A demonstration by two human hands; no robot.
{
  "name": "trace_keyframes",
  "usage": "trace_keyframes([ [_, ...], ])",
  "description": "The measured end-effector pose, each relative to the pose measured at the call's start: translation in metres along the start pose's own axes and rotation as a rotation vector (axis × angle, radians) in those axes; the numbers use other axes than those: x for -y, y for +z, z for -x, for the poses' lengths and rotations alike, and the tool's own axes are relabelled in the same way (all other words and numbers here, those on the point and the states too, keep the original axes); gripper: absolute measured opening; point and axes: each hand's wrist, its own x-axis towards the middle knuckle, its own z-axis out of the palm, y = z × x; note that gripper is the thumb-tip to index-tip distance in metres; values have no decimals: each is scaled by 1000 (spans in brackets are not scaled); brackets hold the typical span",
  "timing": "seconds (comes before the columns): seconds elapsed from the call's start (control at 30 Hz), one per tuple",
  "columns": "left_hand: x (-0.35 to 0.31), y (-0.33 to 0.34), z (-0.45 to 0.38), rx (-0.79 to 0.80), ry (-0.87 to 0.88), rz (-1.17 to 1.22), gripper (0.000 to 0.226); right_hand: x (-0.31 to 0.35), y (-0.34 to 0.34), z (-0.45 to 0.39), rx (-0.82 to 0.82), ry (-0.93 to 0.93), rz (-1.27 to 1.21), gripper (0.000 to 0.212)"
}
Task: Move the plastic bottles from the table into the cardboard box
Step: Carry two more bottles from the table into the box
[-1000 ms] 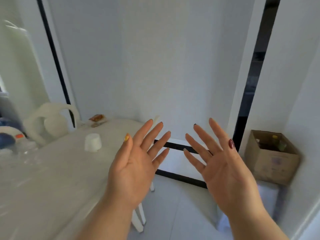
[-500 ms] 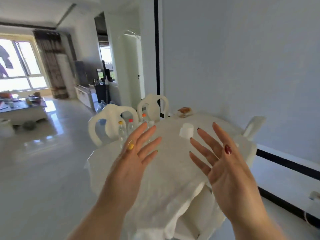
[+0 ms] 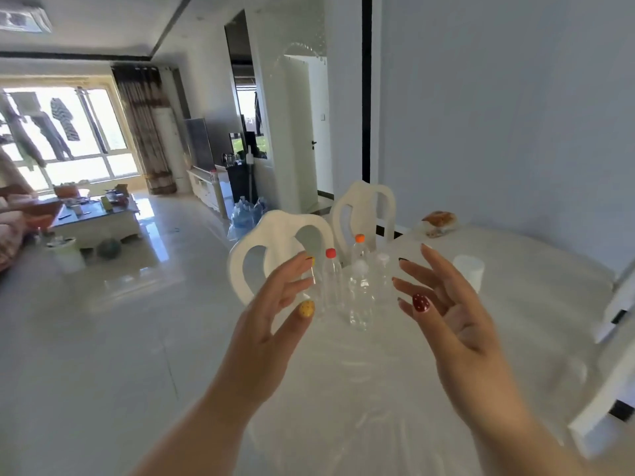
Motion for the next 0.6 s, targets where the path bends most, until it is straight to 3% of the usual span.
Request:
trace_keyframes([
  [0.23,90,-33,-83,20,-38,-139,63,-54,41,-74,-32,56,260,48],
  [0.43,198,-39,-161,153,-38,-233,55,-125,71,-131,-192,162,497,67],
  [0.6,282,-37,-225,289,-46,-323,59,-197,89,-167,-324,310,670,66],
])
